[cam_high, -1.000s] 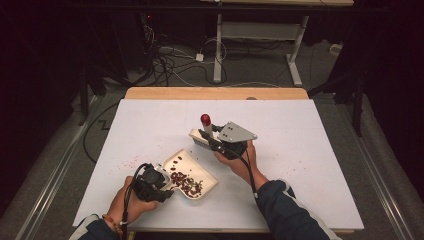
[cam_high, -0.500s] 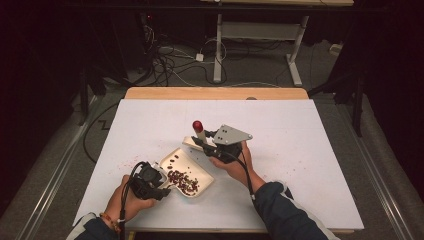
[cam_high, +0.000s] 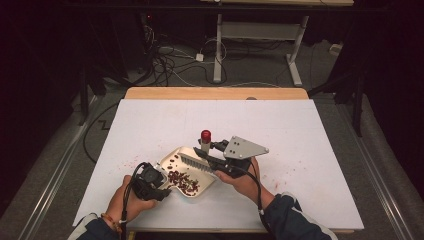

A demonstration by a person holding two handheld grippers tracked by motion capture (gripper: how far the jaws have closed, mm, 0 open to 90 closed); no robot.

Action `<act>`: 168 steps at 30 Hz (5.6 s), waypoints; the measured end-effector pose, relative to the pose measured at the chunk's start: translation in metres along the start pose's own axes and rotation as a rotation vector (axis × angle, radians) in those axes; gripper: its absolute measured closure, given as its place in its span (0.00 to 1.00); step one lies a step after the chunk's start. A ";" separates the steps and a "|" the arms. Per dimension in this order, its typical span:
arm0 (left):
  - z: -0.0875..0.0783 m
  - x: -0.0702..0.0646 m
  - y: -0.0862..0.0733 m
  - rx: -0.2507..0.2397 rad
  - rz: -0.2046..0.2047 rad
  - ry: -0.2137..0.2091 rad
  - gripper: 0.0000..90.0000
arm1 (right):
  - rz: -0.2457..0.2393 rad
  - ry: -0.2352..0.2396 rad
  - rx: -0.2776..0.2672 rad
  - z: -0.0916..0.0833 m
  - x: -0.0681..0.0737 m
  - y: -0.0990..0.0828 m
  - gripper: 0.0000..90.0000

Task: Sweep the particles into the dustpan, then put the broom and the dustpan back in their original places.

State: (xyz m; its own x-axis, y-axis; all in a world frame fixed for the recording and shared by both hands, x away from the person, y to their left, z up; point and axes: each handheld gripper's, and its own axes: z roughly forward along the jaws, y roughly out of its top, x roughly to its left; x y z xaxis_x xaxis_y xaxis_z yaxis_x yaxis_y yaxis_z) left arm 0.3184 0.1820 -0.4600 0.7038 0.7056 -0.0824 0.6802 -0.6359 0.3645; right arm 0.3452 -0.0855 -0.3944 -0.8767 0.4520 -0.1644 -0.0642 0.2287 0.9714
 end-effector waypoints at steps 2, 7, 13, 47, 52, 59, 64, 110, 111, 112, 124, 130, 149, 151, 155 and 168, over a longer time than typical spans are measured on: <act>0.000 0.000 0.000 -0.002 0.006 0.004 0.71 | 0.005 -0.024 -0.014 -0.006 -0.003 0.002 0.78; 0.001 0.000 -0.001 -0.011 0.009 0.004 0.71 | 0.046 -0.083 -0.017 -0.016 -0.016 0.002 0.78; 0.000 -0.002 -0.001 -0.004 0.011 0.021 0.71 | 0.008 -0.153 0.101 -0.004 -0.013 -0.007 0.78; 0.000 -0.001 -0.004 -0.008 0.018 0.024 0.71 | -0.104 -0.223 0.145 0.046 -0.046 -0.015 0.78; 0.000 0.000 -0.003 -0.008 0.017 0.020 0.71 | -0.113 -0.157 0.151 0.055 -0.032 -0.017 0.78; 0.000 0.000 -0.004 -0.008 0.012 0.016 0.71 | 0.003 -0.035 0.120 0.030 -0.016 -0.007 0.78; 0.000 -0.001 -0.003 -0.001 0.014 0.023 0.71 | -0.004 -0.078 0.066 0.011 -0.014 0.005 0.78; 0.001 0.006 -0.002 -0.029 -0.024 -0.001 0.70 | -0.008 -0.175 0.074 -0.045 -0.007 0.014 0.78; 0.001 0.007 -0.003 -0.031 -0.027 0.000 0.70 | 0.002 -0.183 0.078 -0.050 -0.010 0.013 0.78; 0.001 0.007 -0.003 -0.033 -0.028 0.003 0.70 | 0.012 -0.191 0.083 -0.055 -0.014 0.012 0.78; 0.000 0.015 -0.003 -0.051 -0.074 0.025 0.70 | 0.094 -0.186 0.137 -0.108 -0.044 0.007 0.78; -0.002 0.023 -0.006 -0.068 -0.116 0.046 0.70 | 0.178 -0.120 0.173 -0.134 -0.058 0.005 0.78; -0.002 0.051 -0.021 -0.175 -0.336 0.110 0.69 | 0.369 -0.015 0.409 -0.167 -0.103 -0.017 0.78; 0.000 0.050 -0.022 -0.193 -0.362 0.118 0.69 | 0.374 -0.035 0.419 -0.165 -0.108 -0.020 0.78; 0.002 0.047 -0.018 -0.218 -0.409 0.131 0.62 | 0.394 -0.047 0.444 -0.159 -0.121 -0.023 0.77; 0.001 0.022 -0.018 -0.229 -0.395 0.092 0.44 | 0.421 -0.143 0.548 -0.123 -0.164 -0.048 0.68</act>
State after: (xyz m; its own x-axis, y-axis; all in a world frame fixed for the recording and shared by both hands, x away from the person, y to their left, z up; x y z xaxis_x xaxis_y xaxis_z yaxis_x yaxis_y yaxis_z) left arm 0.3212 0.2087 -0.4692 0.3719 0.9112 -0.1769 0.8224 -0.2351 0.5181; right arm 0.4334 -0.2770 -0.3930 -0.7006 0.6978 0.1492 0.5490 0.3935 0.7374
